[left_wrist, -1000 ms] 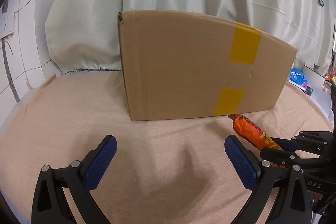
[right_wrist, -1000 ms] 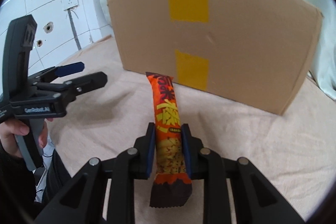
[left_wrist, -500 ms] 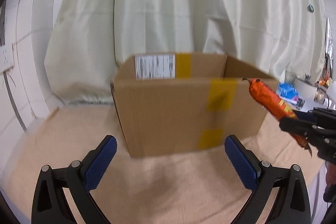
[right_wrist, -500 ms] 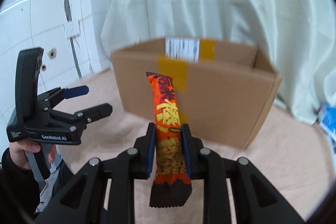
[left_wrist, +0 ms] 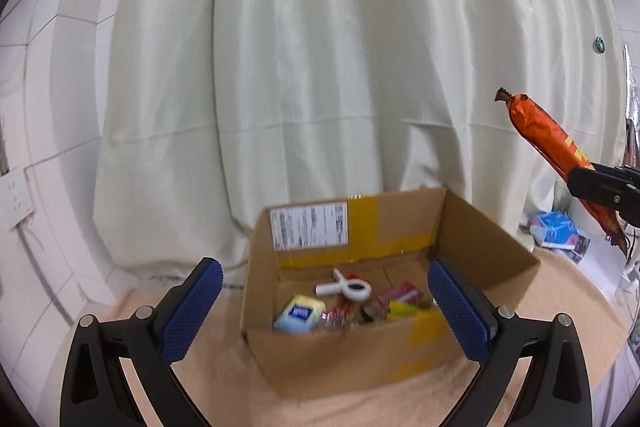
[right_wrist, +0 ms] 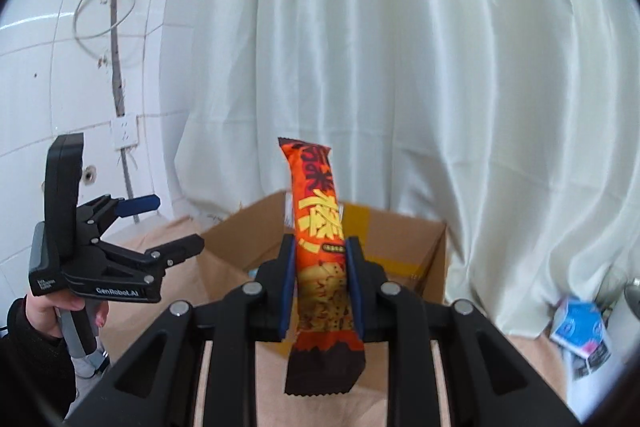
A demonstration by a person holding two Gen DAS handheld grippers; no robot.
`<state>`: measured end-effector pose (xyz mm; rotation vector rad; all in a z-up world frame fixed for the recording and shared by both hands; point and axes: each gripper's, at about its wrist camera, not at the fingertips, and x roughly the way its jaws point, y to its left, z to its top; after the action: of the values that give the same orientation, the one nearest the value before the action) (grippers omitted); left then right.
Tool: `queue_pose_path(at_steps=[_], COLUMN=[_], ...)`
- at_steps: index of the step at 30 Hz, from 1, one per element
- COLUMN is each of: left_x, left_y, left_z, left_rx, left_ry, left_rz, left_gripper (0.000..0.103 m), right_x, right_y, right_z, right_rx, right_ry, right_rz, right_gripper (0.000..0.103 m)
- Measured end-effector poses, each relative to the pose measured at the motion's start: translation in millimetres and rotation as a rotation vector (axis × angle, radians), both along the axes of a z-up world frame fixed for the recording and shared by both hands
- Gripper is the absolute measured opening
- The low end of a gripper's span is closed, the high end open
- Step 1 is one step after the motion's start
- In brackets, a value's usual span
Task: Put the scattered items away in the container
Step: 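Lift the sausage snack over the box and open the right tool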
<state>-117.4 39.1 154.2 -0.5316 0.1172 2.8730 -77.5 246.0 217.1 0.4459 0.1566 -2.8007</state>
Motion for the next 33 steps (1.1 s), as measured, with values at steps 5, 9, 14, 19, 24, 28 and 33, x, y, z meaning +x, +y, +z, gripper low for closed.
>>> queue_pose_path(at_steps=[5, 9, 14, 19, 24, 28, 33], left_x=[-37, -68, -100, -120, -132, -138, -137], left_y=[9, 16, 26, 31, 34, 36, 35], left_z=[8, 2, -17, -33, -43, -49, -50], left_rx=[-0.01, -0.014, -0.018, -0.025, -0.028, -0.023, -0.018], left_ry=[-0.015, -0.046, -0.094, -0.12, -0.14, -0.157, -0.155], left_rz=[-0.007, -0.015, -0.019, -0.019, -0.019, -0.026, -0.024], left_gripper=[0.103, 0.103, 0.103, 0.103, 0.103, 0.103, 0.103], right_x=[-30, -59, -102, -133, -146, -154, -161], right_y=[0, 3, 7, 8, 4, 3, 7], right_z=[8, 0, -25, -49, -63, -70, -82], right_rx=[0.0, -0.007, -0.018, -0.028, -0.028, -0.011, -0.019], right_ry=[-0.006, -0.042, -0.109, -0.17, -0.211, -0.239, -0.274], right_rz=[-0.01, -0.026, -0.031, -0.033, -0.03, -0.02, -0.029], right_gripper=[0.027, 0.027, 0.027, 0.027, 0.027, 0.027, 0.027])
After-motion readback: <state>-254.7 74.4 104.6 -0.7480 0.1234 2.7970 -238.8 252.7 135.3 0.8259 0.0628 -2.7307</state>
